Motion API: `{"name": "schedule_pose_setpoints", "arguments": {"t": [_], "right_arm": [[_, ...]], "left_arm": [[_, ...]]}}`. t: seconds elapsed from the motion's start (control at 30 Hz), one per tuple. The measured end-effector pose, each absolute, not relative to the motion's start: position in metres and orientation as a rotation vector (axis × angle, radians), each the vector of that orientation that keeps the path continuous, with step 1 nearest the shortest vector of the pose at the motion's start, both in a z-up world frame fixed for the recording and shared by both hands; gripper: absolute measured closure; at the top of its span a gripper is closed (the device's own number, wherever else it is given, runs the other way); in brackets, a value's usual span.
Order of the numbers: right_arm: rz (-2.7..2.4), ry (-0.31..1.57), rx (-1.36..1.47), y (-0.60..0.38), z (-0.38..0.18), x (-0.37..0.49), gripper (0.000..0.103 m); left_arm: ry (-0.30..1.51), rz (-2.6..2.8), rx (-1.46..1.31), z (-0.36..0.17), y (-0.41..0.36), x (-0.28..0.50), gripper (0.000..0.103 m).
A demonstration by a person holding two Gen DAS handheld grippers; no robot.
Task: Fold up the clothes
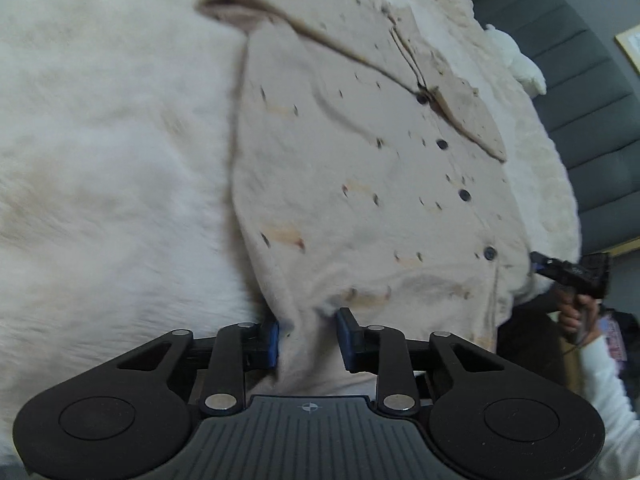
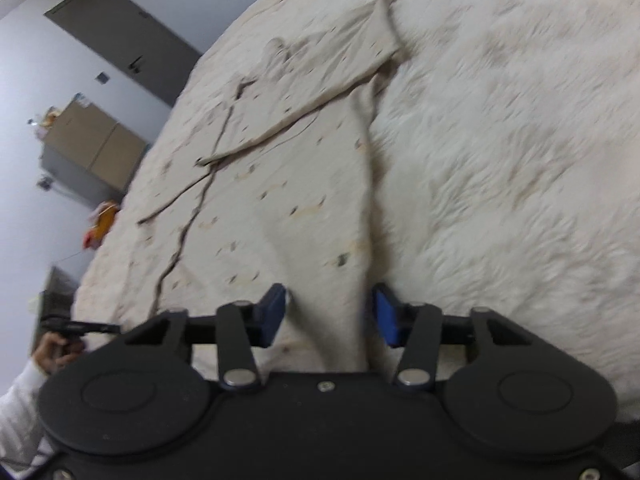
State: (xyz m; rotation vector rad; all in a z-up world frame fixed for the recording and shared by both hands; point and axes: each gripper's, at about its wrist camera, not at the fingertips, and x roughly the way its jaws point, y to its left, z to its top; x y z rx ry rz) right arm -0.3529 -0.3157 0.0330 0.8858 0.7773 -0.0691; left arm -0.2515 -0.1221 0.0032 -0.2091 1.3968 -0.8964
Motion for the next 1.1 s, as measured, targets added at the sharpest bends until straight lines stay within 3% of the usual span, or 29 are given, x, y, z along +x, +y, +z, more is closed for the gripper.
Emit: {"name": "schedule_pose_setpoints", "arguments": {"t": [0.13, 0.2, 0.27, 0.5, 0.6, 0.67, 1.1], "right_arm": [[0.001, 0.824, 0.889, -0.307, 0.022, -0.345, 0.059], [0.022, 0.834, 0.905, -0.307, 0.019, -0.343, 0.062], [0.042, 0.837, 0.897, -0.305, 0.022, -0.342, 0.074], [0.1, 0.902, 0.825, -0.29, 0.027, -0.336, 0.077], [0.114, 0.907, 0.791, -0.283, 0.032, -0.332, 0.096], [0.129, 0.901, 0.76, -0.278, 0.039, -0.333, 0.098], [0.218, 0.454, 0.884, -0.293, 0.135, -0.403, 0.102]], "left_arm": [[1.451, -0.916, -0.301, -0.01, -0.121, -0.247, 0.083], [1.501, -0.942, -0.33, -0.014, -0.12, -0.245, 0.095], [1.536, -0.944, -0.328, -0.017, -0.12, -0.248, 0.096], [1.544, -0.919, -0.381, -0.021, -0.11, -0.253, 0.099], [1.522, -0.978, -0.339, -0.006, -0.117, -0.262, 0.102], [1.486, -1.038, -0.335, 0.008, -0.12, -0.269, 0.102], [1.215, -1.146, -0.625, 0.104, -0.068, -0.282, 0.103]]}}
